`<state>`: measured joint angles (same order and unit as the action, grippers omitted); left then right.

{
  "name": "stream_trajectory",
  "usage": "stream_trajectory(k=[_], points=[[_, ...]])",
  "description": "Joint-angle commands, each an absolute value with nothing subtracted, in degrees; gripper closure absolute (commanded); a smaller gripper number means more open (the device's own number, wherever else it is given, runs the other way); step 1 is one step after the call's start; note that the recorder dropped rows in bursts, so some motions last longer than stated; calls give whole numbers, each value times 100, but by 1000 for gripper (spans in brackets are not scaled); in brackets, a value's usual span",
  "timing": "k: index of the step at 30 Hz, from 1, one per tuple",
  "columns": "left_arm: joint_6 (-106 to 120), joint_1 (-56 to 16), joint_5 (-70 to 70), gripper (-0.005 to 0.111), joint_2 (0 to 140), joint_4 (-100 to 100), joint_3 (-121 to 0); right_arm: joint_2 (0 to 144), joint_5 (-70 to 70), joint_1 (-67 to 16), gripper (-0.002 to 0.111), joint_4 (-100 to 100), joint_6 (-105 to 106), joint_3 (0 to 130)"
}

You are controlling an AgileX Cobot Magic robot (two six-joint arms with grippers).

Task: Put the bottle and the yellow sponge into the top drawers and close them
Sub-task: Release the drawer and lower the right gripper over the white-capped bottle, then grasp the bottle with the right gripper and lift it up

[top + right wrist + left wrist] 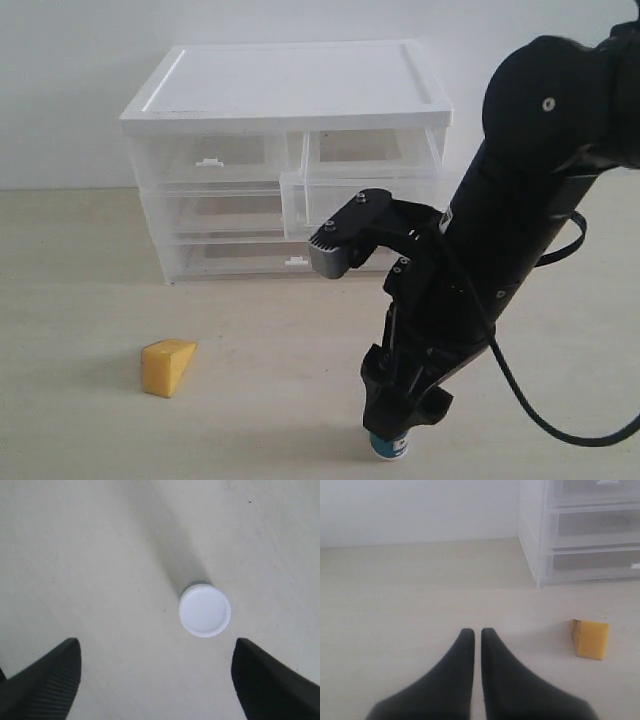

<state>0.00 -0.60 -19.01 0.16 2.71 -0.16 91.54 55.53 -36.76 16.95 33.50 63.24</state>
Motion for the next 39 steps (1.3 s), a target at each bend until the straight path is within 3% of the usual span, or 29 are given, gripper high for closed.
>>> stream_trajectory(k=[1,20,25,31,34,38,39], points=[[0,-59,-1837,102,0,236,0,9435,5410,-3649,34,1710,3428,6357],[0,-59,-1837,102,0,236,0,10197,4888,-3649,34,1666,3586,6357],[0,-59,-1837,102,0,236,0,10265,4888,-3649,46,1666,3608,6357],[0,-59,-1837,102,0,236,0,10407,4885,-3649,49,1532,3651,6357],[0,-59,-1837,102,0,236,0,10407,4763,-3649,64,1483,3640,6357],[0,-59,-1837,102,0,236,0,10397,4762,-3649,104,1468,3613,6357],[0,-59,-1837,102,0,236,0,10397,4762,-3649,108,1468,3625,6357]])
